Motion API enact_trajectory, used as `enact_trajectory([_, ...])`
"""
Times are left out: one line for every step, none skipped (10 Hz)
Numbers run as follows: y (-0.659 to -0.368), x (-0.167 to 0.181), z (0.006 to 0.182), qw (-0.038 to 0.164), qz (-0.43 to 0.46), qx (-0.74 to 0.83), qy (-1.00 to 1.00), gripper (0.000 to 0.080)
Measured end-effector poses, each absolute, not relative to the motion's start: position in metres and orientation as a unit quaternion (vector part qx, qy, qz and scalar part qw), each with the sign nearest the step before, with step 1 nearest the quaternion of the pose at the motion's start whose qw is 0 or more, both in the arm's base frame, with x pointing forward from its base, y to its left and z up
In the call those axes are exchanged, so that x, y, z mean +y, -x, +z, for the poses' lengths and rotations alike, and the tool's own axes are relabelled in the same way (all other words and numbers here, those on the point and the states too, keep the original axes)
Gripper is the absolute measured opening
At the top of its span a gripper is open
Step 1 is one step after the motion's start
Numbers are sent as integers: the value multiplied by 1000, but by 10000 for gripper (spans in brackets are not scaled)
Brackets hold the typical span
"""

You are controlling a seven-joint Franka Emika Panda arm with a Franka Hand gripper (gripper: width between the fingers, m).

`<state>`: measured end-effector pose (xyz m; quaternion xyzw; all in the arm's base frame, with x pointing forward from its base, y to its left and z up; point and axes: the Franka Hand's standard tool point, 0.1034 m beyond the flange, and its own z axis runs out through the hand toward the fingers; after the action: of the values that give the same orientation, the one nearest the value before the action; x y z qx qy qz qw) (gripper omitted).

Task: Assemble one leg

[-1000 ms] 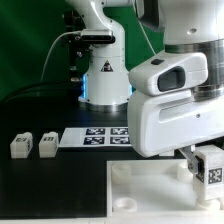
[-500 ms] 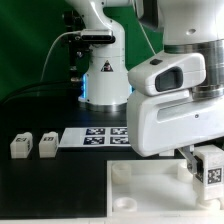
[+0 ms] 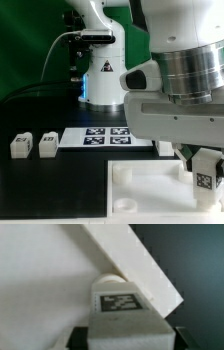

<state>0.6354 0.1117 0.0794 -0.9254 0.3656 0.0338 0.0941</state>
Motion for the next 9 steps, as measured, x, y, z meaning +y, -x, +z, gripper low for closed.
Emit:
enact_trajectory([-636,111,79,91,37,406,908,295])
enact_trajectory([-636,111,79,90,40,440,892,295])
enact_trajectory([-636,111,79,88,45,491,866,295])
enact_trajectory([-636,111,79,87,47,531,842,295])
enact_trajectory([-635,113,78,90,42,595,797,295])
enact_trajectory([-633,117,78,91,44,616,782,295])
enact_trajectory([-633,116,78,91,42,592,800,296])
enact_trajectory([-633,116,77,92,41,579,809,296])
enact_trajectory([-632,117,77,92,42,578,810,522])
